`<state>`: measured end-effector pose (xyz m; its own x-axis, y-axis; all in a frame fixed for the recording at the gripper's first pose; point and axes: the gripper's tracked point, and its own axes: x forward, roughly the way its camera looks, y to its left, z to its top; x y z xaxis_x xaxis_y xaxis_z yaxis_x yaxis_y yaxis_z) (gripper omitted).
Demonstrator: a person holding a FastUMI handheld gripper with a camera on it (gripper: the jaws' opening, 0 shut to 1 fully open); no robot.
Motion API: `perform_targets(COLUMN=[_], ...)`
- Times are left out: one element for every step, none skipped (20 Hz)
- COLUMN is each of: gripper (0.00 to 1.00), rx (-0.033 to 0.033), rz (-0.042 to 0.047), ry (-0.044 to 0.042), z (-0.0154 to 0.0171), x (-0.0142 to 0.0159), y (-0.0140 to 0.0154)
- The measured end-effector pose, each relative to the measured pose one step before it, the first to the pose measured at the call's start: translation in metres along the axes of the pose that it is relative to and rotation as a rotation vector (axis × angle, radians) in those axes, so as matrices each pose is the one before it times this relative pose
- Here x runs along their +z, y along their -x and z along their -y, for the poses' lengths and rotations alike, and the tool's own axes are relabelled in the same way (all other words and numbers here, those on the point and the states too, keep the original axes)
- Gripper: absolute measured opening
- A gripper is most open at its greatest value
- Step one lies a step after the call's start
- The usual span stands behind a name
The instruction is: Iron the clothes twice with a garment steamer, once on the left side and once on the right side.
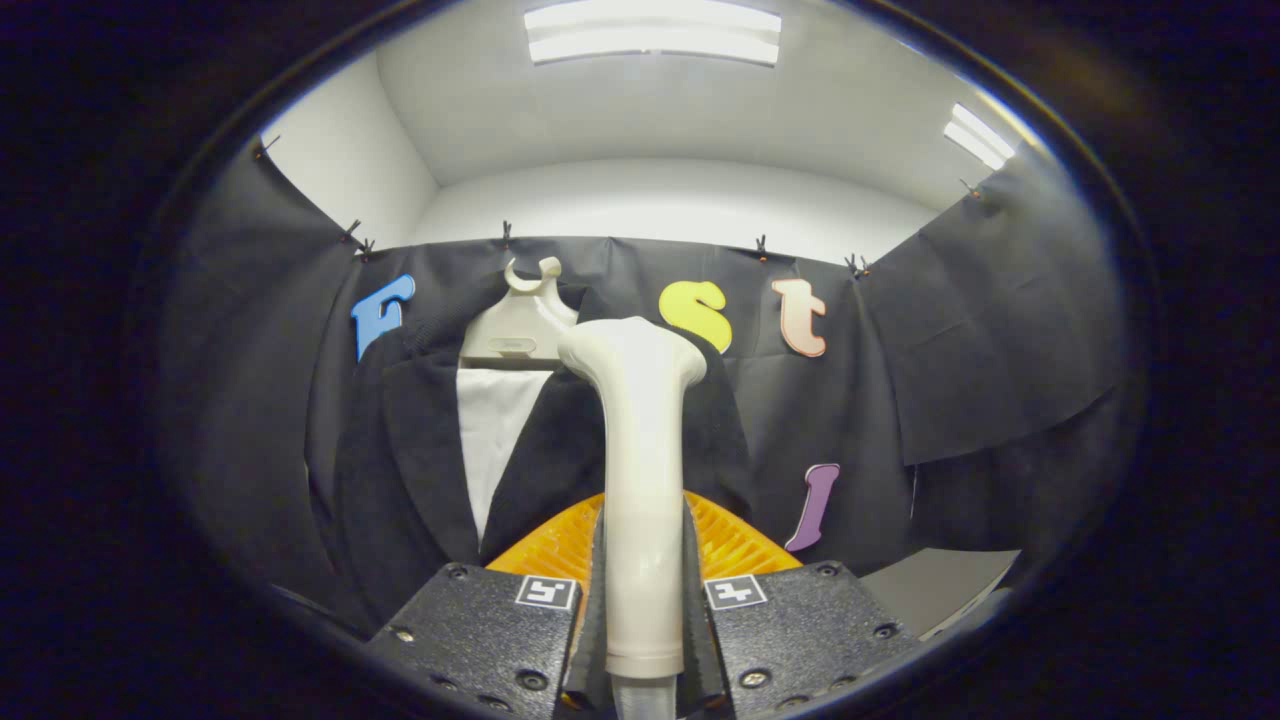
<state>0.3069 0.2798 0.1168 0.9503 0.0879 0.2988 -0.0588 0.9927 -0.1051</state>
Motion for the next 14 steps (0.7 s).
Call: perform_targets(gripper=[0.33, 0.33, 0.33, 0.33, 0.33, 0.33, 0.33, 0.33, 0.33, 0.33, 0.33, 0.33, 0.33, 0.33], rx=[-0.00567, -0.00249, -0.00185, -0.00116, -0.00112, -0.00047, 0.00077, -0.00089, -0.00154, -0.00035, 0.00102, 0.00163, -0.00065, -0.00117], rz=[-0.00128, -0.00223, -0.00725, -0.00871, -0.01104, -0.01385, -0.01030, -0.00977, -0.01016, -0.00826, -0.01330, -0.01036, -0.01555, -0.01306], ry=[0.00816, 0.00722, 0.00758, 0.00520, 0.00299, 0.00259, 0.00068, 0.00050, 0.00147, 0.00233, 0.00228, 0.00024, 0.00397, 0.00379], z=[0.00119, 0.00110, 0.00148, 0.00160, 0.00128, 0.00099, 0.00039, 0.00027, 0.00181, -0.00012, 0.00096, -0.00075, -0.00024, 0.00024], x=[-0.00608, -0.00364, -0.00436, -0.00516, -0.00516, -0.00665, -0.00501, -0.00470, -0.00531, -0.00484, -0.00782, -0.00548, -0.00815, -0.00811], y=[0.00608, 0.00285, 0.00546, 0.00576, 0.00402, 0.00523, 0.00534, 0.00557, 0.00576, 0.00546, 0.00520, 0.00411, 0.00535, 0.00513])
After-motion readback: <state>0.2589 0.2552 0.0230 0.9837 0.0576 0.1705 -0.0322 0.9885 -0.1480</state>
